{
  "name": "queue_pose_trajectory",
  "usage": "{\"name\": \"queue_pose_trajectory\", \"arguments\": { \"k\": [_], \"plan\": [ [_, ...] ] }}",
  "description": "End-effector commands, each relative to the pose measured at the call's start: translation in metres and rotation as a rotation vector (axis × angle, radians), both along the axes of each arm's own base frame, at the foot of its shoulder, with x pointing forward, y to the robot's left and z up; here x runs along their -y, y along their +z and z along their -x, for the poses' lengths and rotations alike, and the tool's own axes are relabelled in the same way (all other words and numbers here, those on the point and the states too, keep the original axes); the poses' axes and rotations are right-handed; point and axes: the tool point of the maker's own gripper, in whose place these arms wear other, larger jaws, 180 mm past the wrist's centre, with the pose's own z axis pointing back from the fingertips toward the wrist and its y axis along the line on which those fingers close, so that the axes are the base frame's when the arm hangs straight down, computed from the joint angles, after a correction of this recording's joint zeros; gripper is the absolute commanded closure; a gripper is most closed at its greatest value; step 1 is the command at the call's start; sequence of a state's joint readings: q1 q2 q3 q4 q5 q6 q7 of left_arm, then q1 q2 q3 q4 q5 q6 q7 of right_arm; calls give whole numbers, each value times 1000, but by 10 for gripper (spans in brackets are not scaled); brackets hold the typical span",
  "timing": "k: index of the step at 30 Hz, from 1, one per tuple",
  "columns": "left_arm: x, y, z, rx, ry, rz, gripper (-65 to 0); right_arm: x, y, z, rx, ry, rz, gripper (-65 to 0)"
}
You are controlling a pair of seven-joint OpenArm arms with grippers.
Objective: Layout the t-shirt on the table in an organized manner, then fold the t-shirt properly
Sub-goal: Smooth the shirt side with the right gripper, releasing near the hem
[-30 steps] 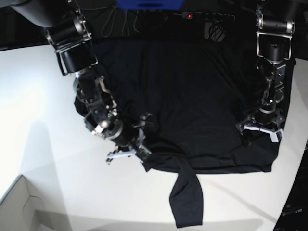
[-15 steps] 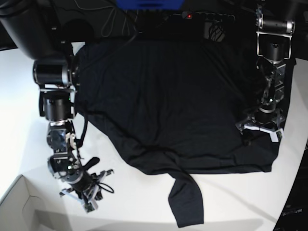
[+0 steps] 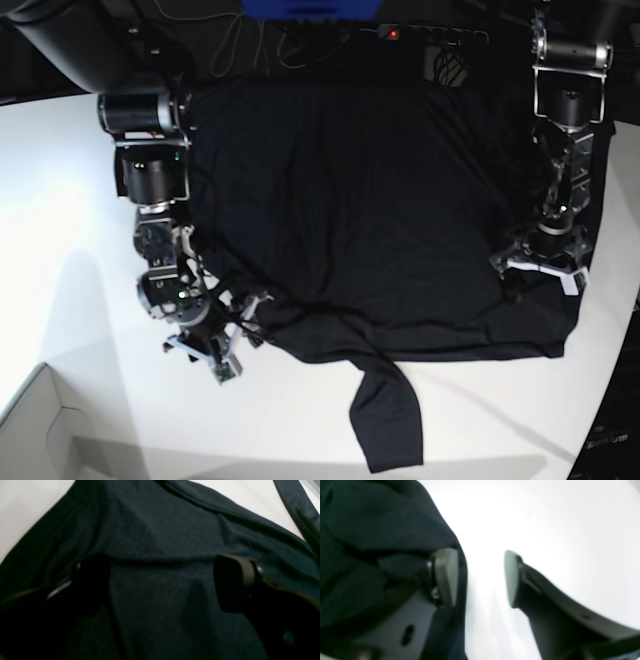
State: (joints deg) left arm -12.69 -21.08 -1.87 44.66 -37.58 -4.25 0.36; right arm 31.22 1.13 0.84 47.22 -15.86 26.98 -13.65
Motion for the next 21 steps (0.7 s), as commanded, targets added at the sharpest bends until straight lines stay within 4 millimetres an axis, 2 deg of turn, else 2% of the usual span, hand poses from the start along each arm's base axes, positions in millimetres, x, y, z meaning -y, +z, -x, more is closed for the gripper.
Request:
{"name": "queue_pose_trajectory", "arguments": {
  "k": [1, 5, 8, 15, 17, 21],
  "plan": [
    [9, -39, 28, -184, 0, 70, -650, 0, 26, -17, 73, -6, -20, -336],
    [9, -40, 30, -187, 0, 70, -650, -11, 15, -13, 38, 1, -42, -335],
    [9, -40, 30, -188, 0, 70, -650, -10, 2, -8, -2, -2, -48, -335],
    [9, -40, 30, -188, 0, 70, -650, -12, -5, -3, 16, 1, -73, -321],
    [9, -40, 30, -188, 0, 70, -650, -7, -9, 0, 9, -3, -66, -270],
    [9, -41, 31, -190, 1, 70, -650, -1, -13, 3, 0, -9, -57, -116]
  ]
}}
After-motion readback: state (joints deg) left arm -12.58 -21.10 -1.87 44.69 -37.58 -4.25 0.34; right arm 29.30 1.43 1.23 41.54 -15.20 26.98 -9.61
